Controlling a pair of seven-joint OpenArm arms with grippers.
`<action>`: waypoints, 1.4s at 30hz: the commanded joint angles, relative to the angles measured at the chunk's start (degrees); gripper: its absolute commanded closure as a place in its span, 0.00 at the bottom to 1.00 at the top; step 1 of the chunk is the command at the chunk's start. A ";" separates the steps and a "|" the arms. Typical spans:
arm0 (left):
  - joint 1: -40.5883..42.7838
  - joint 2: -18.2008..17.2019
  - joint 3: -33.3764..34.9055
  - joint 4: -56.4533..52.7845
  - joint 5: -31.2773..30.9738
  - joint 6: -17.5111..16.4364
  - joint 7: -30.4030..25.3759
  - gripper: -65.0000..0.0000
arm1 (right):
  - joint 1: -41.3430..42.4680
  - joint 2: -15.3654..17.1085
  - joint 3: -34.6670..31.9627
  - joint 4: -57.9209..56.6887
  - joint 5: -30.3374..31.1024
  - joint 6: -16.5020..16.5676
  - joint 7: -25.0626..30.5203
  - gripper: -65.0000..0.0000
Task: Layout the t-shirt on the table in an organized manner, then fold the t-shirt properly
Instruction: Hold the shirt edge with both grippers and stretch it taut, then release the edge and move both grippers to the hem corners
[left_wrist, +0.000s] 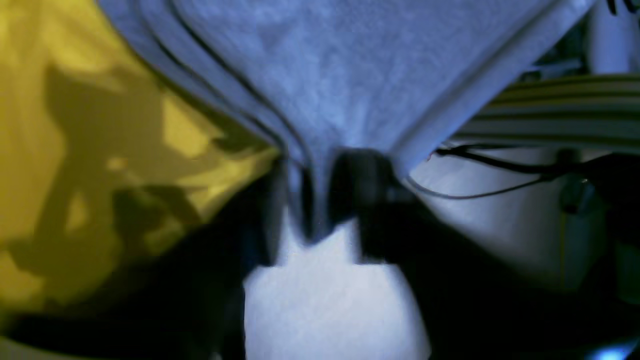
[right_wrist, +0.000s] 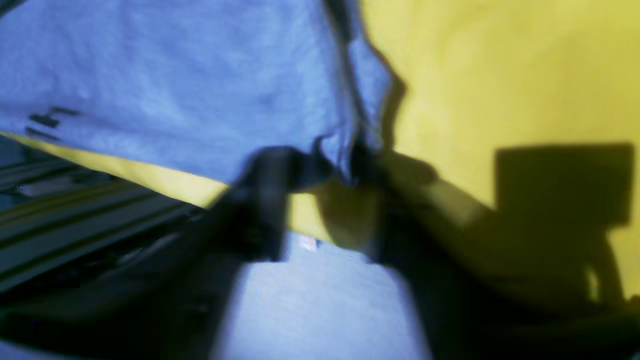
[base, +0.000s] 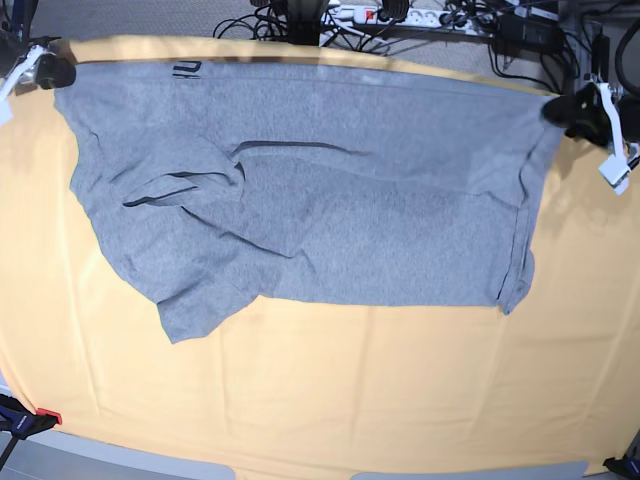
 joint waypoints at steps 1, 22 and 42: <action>-0.39 -1.88 -0.70 0.48 -1.08 -0.30 -0.44 0.40 | -0.24 1.95 0.70 0.87 1.14 0.28 0.64 0.48; -21.59 8.63 -15.06 -7.50 24.28 9.51 -21.70 0.29 | 1.03 7.72 9.14 1.11 13.43 0.28 0.64 0.47; -53.44 14.56 4.31 -53.83 23.45 0.76 -22.56 0.29 | 2.16 7.72 9.14 1.11 13.43 0.28 0.64 0.47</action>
